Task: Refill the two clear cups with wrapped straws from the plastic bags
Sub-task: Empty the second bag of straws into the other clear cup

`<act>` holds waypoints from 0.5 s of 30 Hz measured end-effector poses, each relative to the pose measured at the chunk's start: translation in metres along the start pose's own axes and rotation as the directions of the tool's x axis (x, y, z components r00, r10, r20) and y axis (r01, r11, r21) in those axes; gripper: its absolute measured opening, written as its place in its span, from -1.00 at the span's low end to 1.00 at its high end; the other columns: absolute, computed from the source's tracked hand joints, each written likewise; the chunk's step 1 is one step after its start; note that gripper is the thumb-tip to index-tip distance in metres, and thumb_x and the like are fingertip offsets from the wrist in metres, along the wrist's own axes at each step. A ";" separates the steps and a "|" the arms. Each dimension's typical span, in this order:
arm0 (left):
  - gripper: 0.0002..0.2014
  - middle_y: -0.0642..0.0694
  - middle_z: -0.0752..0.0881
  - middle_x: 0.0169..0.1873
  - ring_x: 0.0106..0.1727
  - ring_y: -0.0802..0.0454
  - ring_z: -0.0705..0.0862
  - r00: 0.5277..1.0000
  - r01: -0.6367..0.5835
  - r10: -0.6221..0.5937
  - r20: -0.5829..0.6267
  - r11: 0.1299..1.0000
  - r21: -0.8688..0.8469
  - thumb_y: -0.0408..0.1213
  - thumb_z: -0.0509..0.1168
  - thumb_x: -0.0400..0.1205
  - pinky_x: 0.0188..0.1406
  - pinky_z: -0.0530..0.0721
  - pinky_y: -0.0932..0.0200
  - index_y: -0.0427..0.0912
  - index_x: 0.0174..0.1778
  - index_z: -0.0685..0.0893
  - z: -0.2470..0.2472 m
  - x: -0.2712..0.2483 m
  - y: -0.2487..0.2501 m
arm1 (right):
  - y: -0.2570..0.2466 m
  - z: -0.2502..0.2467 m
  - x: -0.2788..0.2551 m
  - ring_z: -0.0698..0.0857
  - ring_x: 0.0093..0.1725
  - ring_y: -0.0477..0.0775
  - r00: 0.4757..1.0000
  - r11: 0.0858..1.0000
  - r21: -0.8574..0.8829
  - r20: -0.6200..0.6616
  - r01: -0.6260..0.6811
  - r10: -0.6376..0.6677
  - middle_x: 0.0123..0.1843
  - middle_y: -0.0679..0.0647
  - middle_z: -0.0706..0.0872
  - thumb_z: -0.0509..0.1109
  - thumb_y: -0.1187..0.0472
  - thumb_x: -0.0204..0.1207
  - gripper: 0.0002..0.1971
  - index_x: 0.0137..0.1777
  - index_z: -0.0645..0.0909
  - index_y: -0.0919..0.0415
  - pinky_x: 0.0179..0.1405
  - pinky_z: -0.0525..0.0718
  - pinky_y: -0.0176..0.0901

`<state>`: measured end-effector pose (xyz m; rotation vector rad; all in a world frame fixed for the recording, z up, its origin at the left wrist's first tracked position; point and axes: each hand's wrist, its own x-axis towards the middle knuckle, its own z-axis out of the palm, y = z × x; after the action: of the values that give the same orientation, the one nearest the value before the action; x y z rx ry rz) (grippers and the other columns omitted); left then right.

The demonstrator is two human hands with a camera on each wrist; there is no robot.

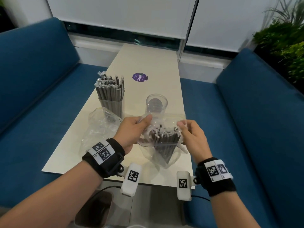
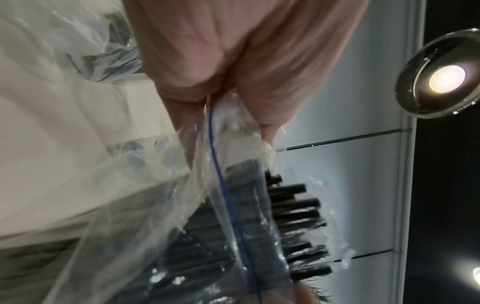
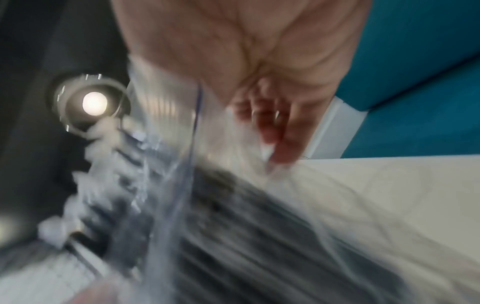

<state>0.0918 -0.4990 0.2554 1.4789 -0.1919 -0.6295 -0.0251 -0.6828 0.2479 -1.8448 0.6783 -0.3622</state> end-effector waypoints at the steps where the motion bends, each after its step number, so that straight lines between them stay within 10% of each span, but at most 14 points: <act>1: -0.54 -0.10 0.74 -0.40 -0.30 -0.05 0.69 0.999 -0.017 0.018 -0.045 1.000 0.017 0.02 0.42 0.69 -0.13 0.80 -0.19 -0.43 -0.10 0.76 0.001 0.000 0.001 | 0.004 -0.002 -0.001 0.83 0.02 0.09 0.999 0.998 0.065 0.048 -0.016 0.013 0.14 0.08 0.80 0.41 -0.30 0.51 -0.54 0.29 0.63 -0.08 0.06 0.82 0.11; 6: -0.62 0.03 0.54 -0.57 -0.46 0.02 0.50 0.994 0.078 -0.077 -0.074 0.997 0.006 0.08 0.26 0.77 -0.38 0.51 0.14 -0.15 -0.17 0.67 0.007 0.001 0.007 | 0.013 -0.009 -0.003 0.78 -0.03 0.14 0.988 0.979 -0.176 0.132 0.107 -0.084 0.07 0.01 0.75 0.49 0.33 0.61 -0.48 0.46 0.46 -0.11 -0.04 0.77 -0.08; 11: -0.52 -0.11 0.82 0.17 0.20 -0.11 0.77 0.964 0.157 -0.142 0.224 0.986 -0.051 0.03 0.58 0.53 0.14 0.80 -0.17 -0.24 0.23 0.79 0.005 0.001 0.000 | 0.012 -0.004 -0.005 0.70 0.01 0.28 0.995 0.952 -0.290 0.026 0.101 -0.098 0.11 0.14 0.73 0.26 0.47 0.58 -0.47 0.48 0.40 0.02 -0.04 0.71 0.05; 15: -0.80 -0.06 0.72 -0.27 -0.45 0.16 0.67 0.985 0.137 -0.131 0.116 0.989 -0.049 -0.20 0.39 0.75 -0.55 0.66 0.29 -0.21 -0.15 0.73 0.010 -0.001 -0.005 | 0.014 0.000 -0.001 0.66 -0.05 0.29 0.994 0.959 -0.263 -0.003 0.105 -0.110 0.03 0.14 0.72 0.21 0.48 0.62 -0.53 0.46 0.43 0.08 -0.11 0.55 -0.08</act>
<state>0.0850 -0.5067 0.2515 1.4104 -0.1606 -0.8216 -0.0297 -0.6852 0.2348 -2.1389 0.6646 -0.3736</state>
